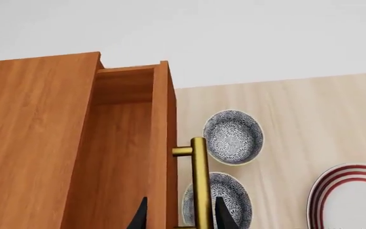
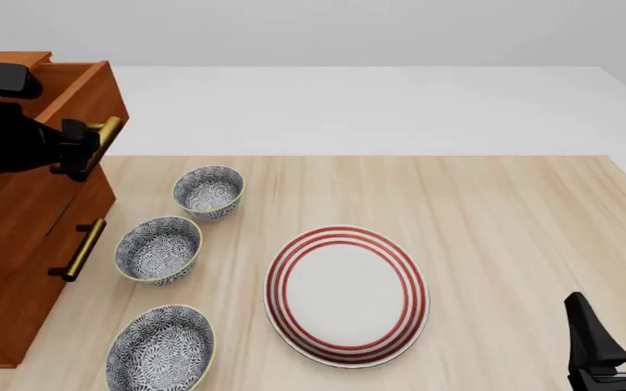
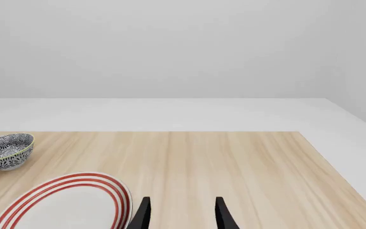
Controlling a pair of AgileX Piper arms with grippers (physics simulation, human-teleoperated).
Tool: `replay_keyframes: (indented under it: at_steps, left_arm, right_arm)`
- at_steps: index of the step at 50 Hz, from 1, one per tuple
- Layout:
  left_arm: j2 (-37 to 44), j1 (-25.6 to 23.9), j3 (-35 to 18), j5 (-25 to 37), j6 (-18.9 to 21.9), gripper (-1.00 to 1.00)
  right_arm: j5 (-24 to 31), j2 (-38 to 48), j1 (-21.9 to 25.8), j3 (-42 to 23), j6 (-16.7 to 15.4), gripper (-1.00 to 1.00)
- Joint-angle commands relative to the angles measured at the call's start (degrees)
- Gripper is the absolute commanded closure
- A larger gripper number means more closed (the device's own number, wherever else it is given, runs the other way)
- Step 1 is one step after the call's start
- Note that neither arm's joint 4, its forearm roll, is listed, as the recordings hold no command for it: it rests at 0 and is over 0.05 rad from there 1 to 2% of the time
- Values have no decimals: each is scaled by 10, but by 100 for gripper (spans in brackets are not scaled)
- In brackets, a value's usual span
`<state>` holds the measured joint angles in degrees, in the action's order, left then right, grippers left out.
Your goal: Open the top drawer of the cabinet.
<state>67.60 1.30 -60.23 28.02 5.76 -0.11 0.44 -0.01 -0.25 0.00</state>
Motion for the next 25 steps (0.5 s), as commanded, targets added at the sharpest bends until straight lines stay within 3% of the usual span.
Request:
replay_keyframes:
  at_steps: [1,25]
  left_arm:
    - [49,-22,13,0,23,-100]
    - [53,-56,15,3,29,-100]
  right_arm:
    - [0,0,0,0,0,-100]
    - [0,0,0,0,0,-100]
